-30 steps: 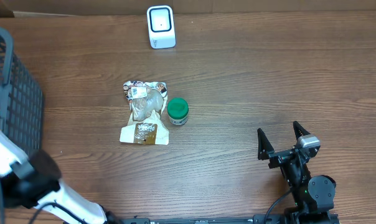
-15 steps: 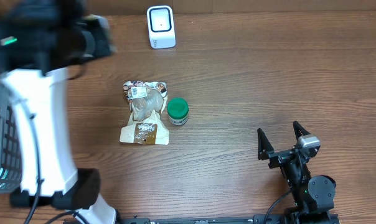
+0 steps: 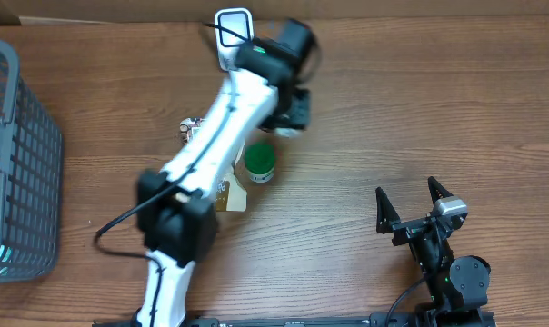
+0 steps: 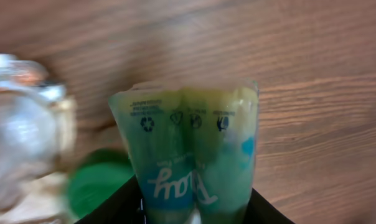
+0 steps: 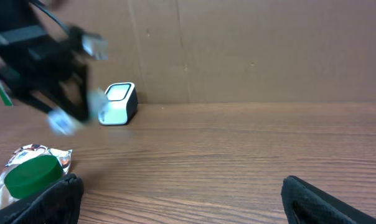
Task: Scan the item barcode
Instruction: 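Grasp the green tissue pack and carry it past the scanner, then place the green tissue pack on the table right of the jar, then move the left gripper into the basket to the orange Kleenex pack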
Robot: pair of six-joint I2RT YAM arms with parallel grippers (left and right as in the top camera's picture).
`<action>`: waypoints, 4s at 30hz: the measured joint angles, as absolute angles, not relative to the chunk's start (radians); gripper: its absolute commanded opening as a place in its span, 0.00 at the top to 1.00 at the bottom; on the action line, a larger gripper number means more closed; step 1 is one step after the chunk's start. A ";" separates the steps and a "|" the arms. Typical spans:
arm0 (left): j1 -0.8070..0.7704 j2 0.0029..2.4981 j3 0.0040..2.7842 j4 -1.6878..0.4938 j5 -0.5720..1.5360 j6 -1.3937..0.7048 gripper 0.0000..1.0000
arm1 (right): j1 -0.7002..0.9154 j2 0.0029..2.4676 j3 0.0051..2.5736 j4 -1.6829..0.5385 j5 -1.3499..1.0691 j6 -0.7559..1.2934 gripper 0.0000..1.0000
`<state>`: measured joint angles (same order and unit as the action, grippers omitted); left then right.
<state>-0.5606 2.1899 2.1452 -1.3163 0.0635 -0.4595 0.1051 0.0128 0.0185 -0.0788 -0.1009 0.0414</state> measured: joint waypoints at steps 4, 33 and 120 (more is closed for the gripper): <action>-0.616 2.267 2.145 -1.292 0.063 -0.497 0.58 | 0.105 0.013 0.019 -0.079 -0.101 0.041 0.00; -0.474 2.320 2.570 -1.589 0.056 -0.521 0.30 | 0.105 0.013 0.019 -0.079 -0.101 0.041 0.00; 0.872 2.160 1.699 -0.663 -0.024 0.451 0.20 | 0.105 0.013 0.019 -0.080 -0.101 0.041 0.00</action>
